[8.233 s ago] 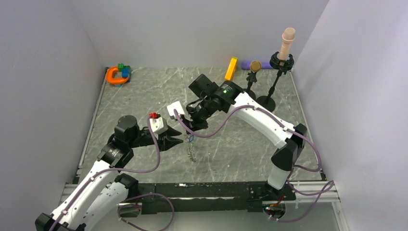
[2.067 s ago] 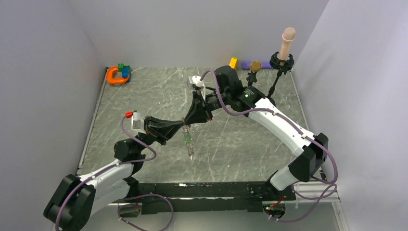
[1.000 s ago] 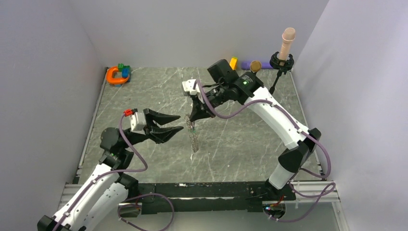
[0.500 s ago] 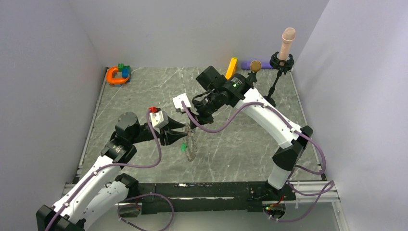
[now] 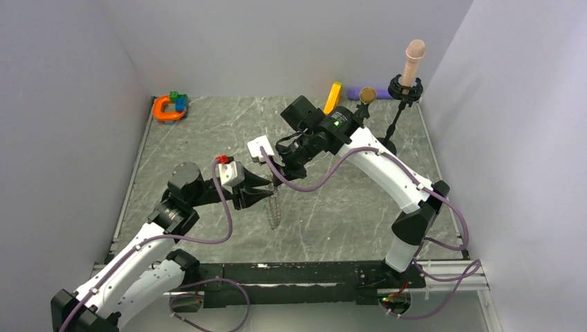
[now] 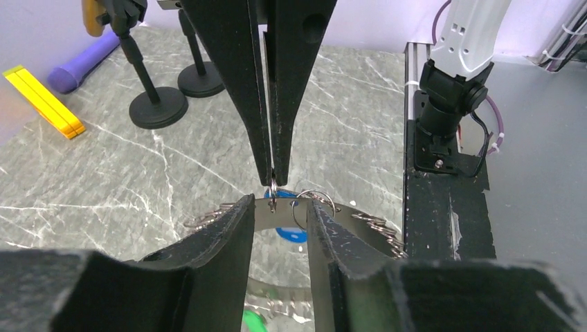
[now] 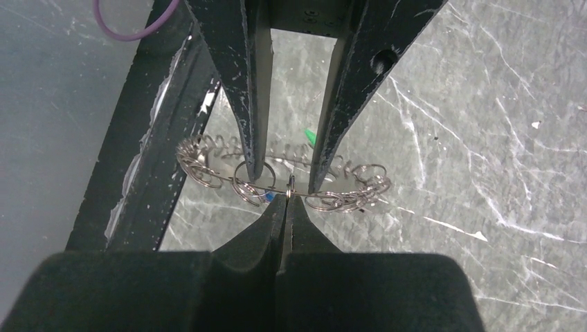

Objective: Put the keys on the keyring

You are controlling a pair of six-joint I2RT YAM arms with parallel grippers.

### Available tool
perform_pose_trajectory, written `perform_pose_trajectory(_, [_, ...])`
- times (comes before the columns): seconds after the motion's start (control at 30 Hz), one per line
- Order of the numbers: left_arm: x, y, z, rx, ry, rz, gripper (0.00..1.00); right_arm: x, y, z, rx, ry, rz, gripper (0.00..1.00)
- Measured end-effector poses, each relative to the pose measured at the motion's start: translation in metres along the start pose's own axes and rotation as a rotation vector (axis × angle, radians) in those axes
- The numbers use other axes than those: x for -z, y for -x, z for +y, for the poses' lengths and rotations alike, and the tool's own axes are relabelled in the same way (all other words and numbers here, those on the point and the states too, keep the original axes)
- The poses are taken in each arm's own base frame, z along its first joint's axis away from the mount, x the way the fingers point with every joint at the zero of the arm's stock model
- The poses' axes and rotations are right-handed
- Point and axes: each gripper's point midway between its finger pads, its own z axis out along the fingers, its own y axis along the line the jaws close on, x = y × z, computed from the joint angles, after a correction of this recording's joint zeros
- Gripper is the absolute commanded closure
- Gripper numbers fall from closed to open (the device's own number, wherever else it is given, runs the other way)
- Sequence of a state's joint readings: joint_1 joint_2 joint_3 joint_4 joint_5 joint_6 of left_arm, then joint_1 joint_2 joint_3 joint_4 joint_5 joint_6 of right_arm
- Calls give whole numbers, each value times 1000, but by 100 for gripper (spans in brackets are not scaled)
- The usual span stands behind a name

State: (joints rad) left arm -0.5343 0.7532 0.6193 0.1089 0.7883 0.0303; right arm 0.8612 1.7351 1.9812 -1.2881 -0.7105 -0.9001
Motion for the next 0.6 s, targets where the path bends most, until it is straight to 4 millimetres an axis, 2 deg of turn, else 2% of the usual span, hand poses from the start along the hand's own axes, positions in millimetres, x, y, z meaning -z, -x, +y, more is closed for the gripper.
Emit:
perform_pose_trajectory(0.27, [-8,1,-2,8,-15,-9,81,-1,-1,2,-6,7,4,100])
perform_pose_trajectory(0.37, [-8,-1,0,11,-2,-7,100,-1,-2,4,-12,13,7,100])
perform_pose_trajectory(0.57, [-9,-3,-1,22,1,1,100,-2,-5,4,-23,17,11,100])
perform_pose_trajectory(0.6, [-9,-3,-1,21,2,1,100,-2,-5,4,-24,17,11,95])
